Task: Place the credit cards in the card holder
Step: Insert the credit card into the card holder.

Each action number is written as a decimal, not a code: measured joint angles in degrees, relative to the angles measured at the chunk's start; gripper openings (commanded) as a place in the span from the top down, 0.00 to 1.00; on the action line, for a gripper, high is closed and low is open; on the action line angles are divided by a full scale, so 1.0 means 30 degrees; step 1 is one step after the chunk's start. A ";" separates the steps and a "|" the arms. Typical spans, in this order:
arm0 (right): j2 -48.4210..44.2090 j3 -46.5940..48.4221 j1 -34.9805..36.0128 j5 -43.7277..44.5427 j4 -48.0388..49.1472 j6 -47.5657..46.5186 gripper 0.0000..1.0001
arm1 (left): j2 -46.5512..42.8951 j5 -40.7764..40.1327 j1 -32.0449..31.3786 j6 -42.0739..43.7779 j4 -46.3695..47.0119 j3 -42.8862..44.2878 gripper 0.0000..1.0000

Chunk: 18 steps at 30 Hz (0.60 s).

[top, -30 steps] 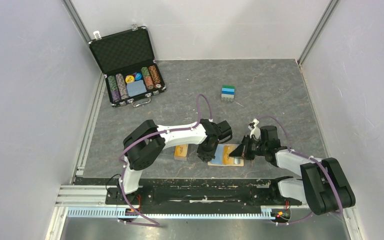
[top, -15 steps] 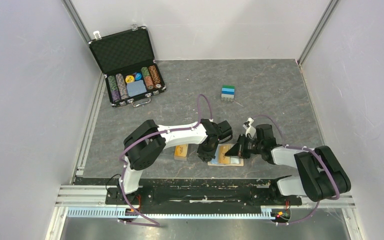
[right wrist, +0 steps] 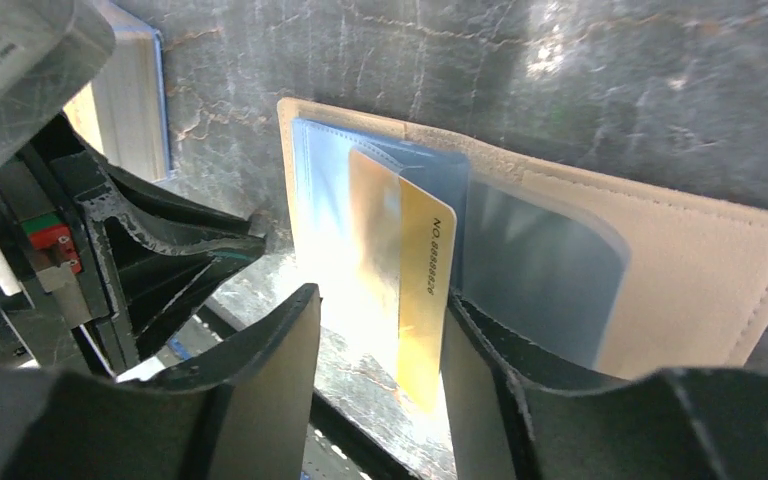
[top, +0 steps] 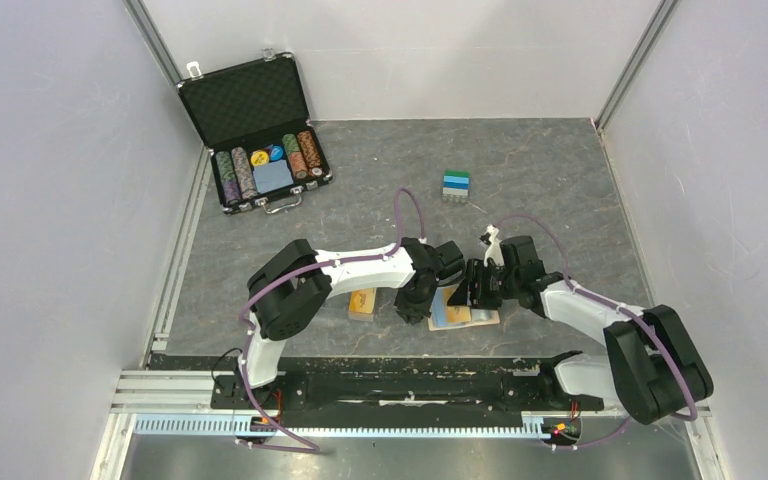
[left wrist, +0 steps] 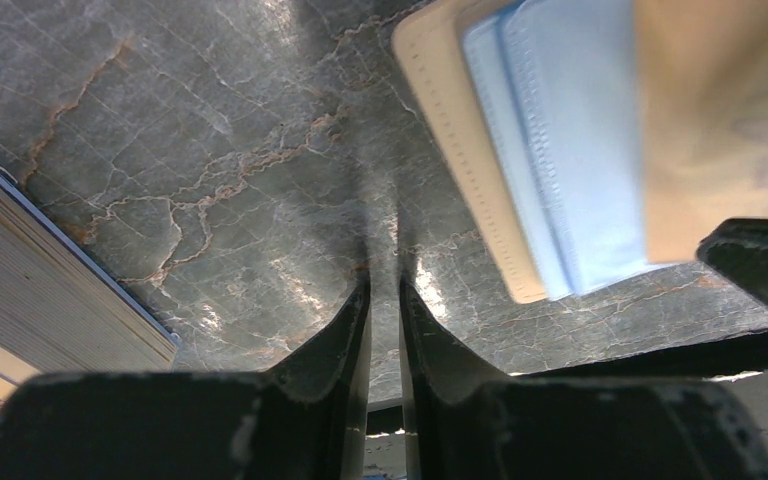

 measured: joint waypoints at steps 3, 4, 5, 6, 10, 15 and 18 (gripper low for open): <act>-0.0357 0.0772 0.0124 0.1122 -0.1617 -0.0656 0.41 | 0.0000 -0.0007 -0.0029 0.0007 0.0022 0.0000 0.81; -0.0393 0.0998 0.0204 0.1348 -0.2033 -0.0860 0.40 | 0.0000 -0.0015 -0.0036 0.0000 0.0029 0.0007 0.81; -0.0393 0.1158 0.0284 0.1552 -0.2346 -0.0976 0.38 | 0.0000 -0.0015 -0.0051 0.0000 0.0036 0.0015 0.81; -0.0393 0.1333 0.0386 0.1712 -0.2630 -0.1107 0.36 | 0.0000 -0.0022 -0.0051 0.0007 0.0036 0.0015 0.81; -0.0393 0.2047 0.0743 0.2492 -0.3963 -0.1770 0.26 | 0.0000 -0.0015 -0.0066 0.0000 0.0051 0.0022 0.82; -0.0648 0.2557 0.0823 0.3548 -0.5260 -0.2608 0.19 | -0.0007 0.0117 -0.0058 -0.0007 0.0197 0.0007 0.82; -0.0838 0.2623 0.0816 0.4044 -0.5690 -0.3009 0.26 | -0.0073 0.0430 -0.0015 -0.0015 0.0590 -0.0131 0.83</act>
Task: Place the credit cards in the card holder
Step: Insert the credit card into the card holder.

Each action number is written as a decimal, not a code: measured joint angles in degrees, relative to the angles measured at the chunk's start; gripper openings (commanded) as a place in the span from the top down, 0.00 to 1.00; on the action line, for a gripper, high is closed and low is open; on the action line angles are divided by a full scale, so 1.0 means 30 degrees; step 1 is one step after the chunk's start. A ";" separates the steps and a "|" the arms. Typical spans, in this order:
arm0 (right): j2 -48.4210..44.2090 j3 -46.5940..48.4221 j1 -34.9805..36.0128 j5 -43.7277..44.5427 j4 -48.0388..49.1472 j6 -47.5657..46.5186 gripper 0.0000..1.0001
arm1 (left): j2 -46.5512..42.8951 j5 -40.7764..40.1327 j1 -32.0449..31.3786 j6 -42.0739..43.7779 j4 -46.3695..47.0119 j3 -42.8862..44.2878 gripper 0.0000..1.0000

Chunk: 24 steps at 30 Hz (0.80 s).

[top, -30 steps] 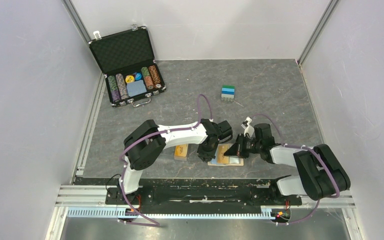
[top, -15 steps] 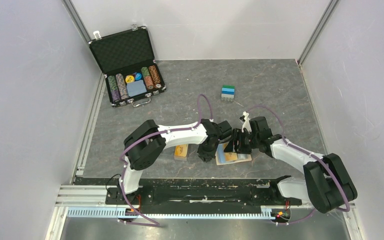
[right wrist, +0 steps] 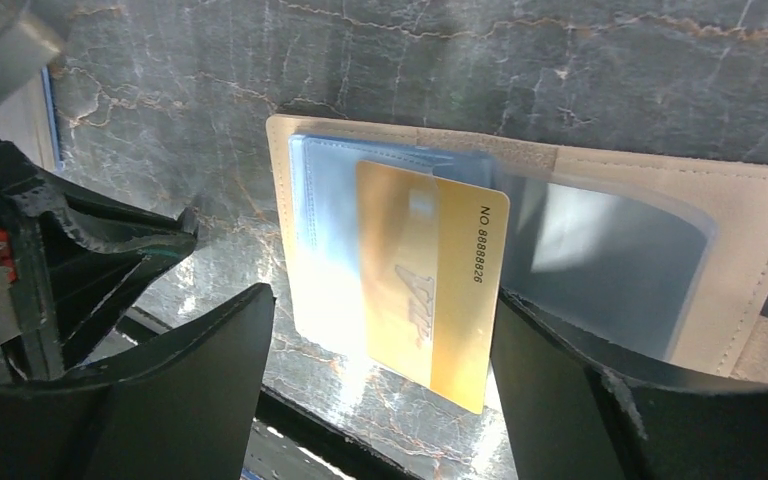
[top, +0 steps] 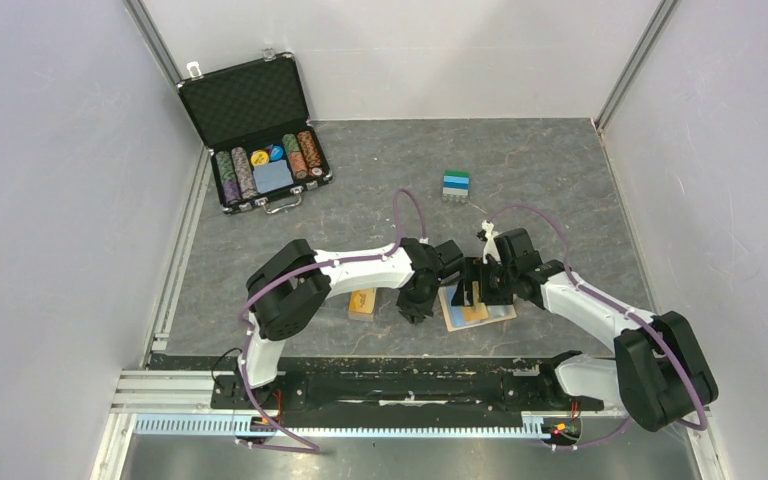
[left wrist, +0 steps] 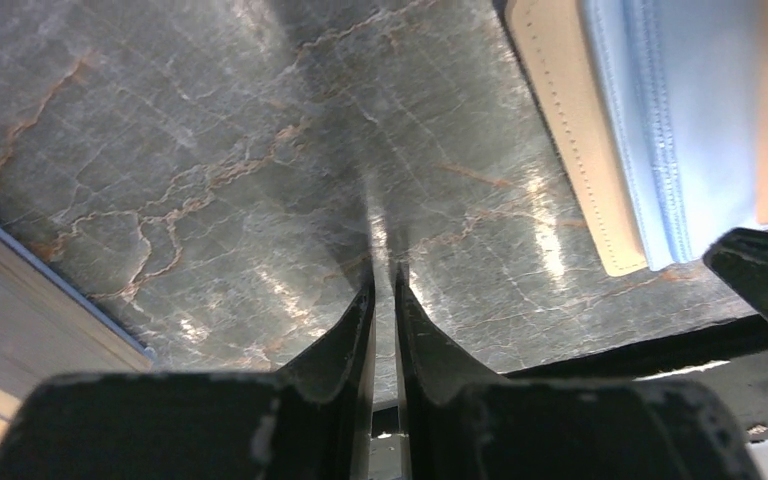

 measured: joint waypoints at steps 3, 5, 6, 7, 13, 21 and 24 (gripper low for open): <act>0.0000 -0.0007 0.0000 0.0197 -0.0102 -0.0313 0.47 | -0.0095 0.0495 0.0095 -0.0022 0.0648 -0.0153 0.84; 0.0044 -0.0058 0.0000 0.0342 -0.0138 -0.0474 0.59 | -0.0095 0.0750 0.0168 -0.0036 0.1078 -0.0175 0.84; 0.0095 -0.0109 0.0000 0.0342 -0.0117 -0.0539 0.62 | -0.0095 0.0940 0.0182 -0.0044 0.1311 -0.0175 0.84; 0.0168 -0.0197 0.0000 0.0321 -0.0095 -0.0495 0.63 | -0.0087 0.1107 0.0219 -0.0044 0.1545 -0.0175 0.84; 0.0386 -0.0648 0.0255 -0.0430 0.0772 -0.0182 0.64 | 0.0022 0.1734 0.0328 -0.0051 0.2412 -0.0175 0.85; 0.0627 -0.1632 0.0634 -0.2098 0.3701 0.1260 0.54 | 0.0066 0.2120 0.0408 -0.0058 0.2703 -0.0204 0.87; 0.0670 -0.2178 0.0678 -0.2812 0.5129 0.2018 0.68 | -0.0226 0.2033 0.0459 -0.0066 0.2718 -0.0590 0.87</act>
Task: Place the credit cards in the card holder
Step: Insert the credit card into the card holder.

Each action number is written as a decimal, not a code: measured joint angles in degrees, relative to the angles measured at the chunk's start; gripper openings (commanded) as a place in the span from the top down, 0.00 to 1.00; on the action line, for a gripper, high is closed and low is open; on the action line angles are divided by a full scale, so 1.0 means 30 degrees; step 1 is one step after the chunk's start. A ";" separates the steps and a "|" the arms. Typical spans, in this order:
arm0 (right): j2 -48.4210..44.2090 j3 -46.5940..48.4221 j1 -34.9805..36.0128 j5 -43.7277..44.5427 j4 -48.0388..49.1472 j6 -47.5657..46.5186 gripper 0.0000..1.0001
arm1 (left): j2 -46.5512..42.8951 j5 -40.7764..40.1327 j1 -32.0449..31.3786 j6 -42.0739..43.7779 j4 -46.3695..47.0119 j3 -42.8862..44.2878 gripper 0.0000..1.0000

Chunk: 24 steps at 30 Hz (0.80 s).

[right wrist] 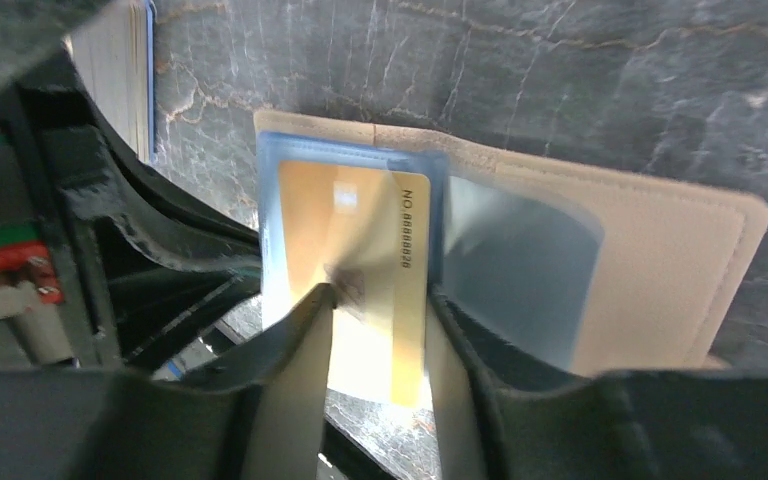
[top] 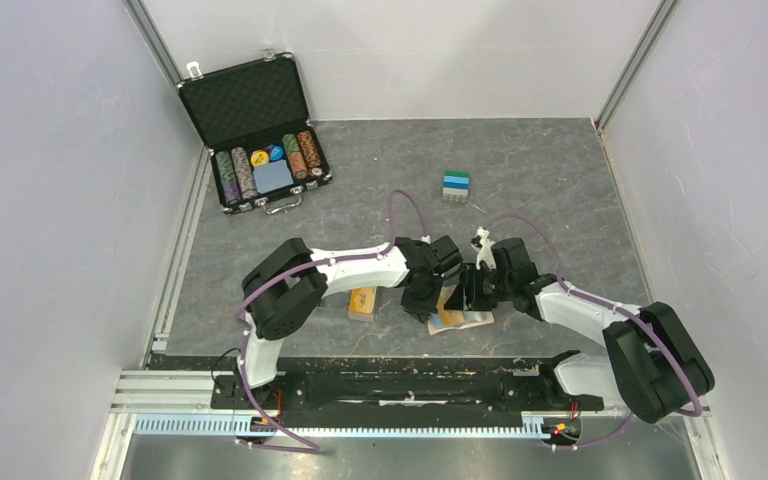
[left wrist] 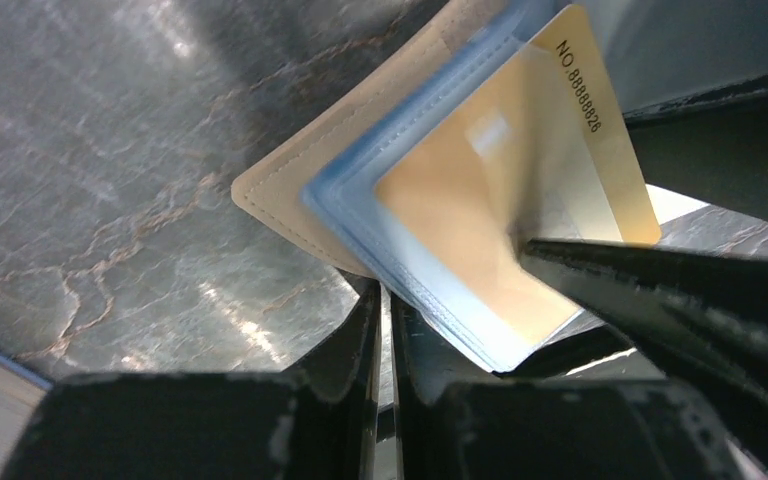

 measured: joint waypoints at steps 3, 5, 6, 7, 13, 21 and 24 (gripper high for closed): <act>0.0219 -0.0248 0.0270 -0.0189 0.0503 0.0452 0.82 | -0.0437 -0.0248 0.0117 0.0000 -0.0372 -0.0517 0.86; 0.0233 -0.0262 0.0393 -0.0189 0.0503 0.0743 0.85 | -0.0605 -0.0612 0.0153 0.0007 -0.0794 -0.0656 0.86; 0.0226 -0.0262 0.0474 -0.0182 0.0532 0.0845 0.86 | -0.0634 -0.0823 0.0153 0.0007 -0.1005 -0.0656 0.85; 0.0226 -0.0262 0.0561 -0.0182 0.0517 0.0896 0.86 | -0.0663 -0.1064 0.0153 0.0007 -0.1158 -0.0656 0.84; 0.0226 -0.0262 0.1326 -0.0226 0.0364 0.1144 0.81 | -0.0918 -0.2521 0.0175 0.0022 -0.1887 -0.0787 0.75; -0.0321 -0.0197 0.1800 0.0022 -0.0357 0.1486 0.46 | -0.2834 -0.2623 0.0248 0.0015 -0.1814 -0.1807 0.63; -0.0729 0.0248 0.1836 0.0495 -0.1239 0.1253 0.43 | -0.3767 -0.2215 0.0415 0.0007 -0.1166 -0.2390 0.63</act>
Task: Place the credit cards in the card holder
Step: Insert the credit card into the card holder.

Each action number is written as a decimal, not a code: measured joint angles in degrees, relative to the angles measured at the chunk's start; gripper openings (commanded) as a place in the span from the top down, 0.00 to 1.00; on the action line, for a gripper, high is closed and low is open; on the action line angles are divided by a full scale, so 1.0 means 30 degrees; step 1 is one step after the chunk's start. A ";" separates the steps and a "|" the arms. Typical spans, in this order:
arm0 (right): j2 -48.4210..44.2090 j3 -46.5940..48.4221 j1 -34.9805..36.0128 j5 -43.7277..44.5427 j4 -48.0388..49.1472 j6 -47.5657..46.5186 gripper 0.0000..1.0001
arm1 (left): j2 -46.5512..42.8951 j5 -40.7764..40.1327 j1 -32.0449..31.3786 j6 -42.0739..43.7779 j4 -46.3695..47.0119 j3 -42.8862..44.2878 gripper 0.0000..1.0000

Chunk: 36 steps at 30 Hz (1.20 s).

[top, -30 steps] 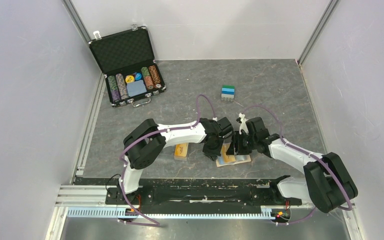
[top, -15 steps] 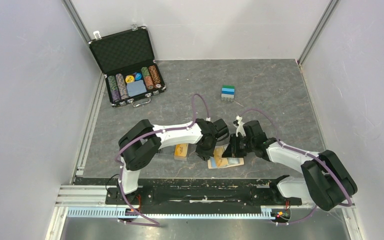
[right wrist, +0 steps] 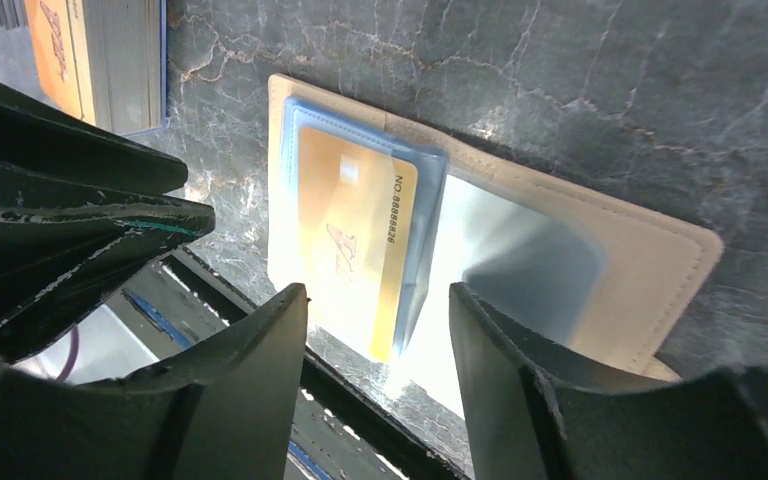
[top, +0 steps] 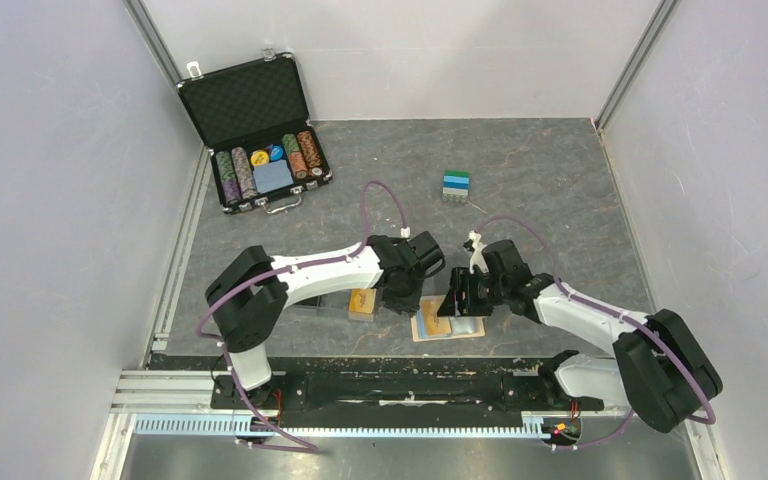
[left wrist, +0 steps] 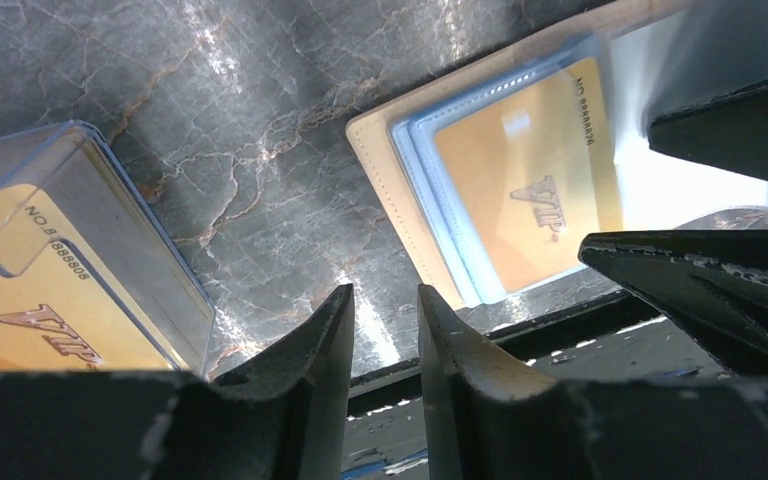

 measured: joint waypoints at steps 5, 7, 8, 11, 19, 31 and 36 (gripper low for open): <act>-0.0204 0.0678 0.0000 0.0925 -0.1231 -0.0619 0.65 | -0.0277 0.0772 0.0466 -0.0022 0.1151 -0.0685 0.65; -0.0204 0.0692 0.0000 0.1049 -0.1508 -0.0809 0.70 | -0.0277 0.1035 0.0539 -0.0146 0.1472 -0.0874 0.64; -0.0204 0.0692 0.0000 0.1100 -0.1654 -0.0845 0.73 | -0.0277 0.1202 0.0546 -0.0262 0.1647 -0.0947 0.63; -0.0204 0.0692 0.0000 0.1173 -0.1902 -0.1013 0.78 | -0.0277 0.1821 0.0539 -0.0729 0.2674 -0.1413 0.53; 0.0211 0.0605 0.0000 0.1209 -0.1668 -0.1151 0.92 | -0.0452 0.3891 0.1224 -0.2404 0.6346 -0.3847 0.52; 0.0780 0.0182 0.0000 0.1180 -0.0896 -0.1144 0.99 | -0.1086 0.4473 0.1661 -0.3242 0.7854 -0.4546 0.54; 0.0816 0.0168 0.0000 0.1129 -0.0801 -0.1137 1.00 | -0.2127 0.4167 0.1654 -0.3279 0.7635 -0.4546 0.56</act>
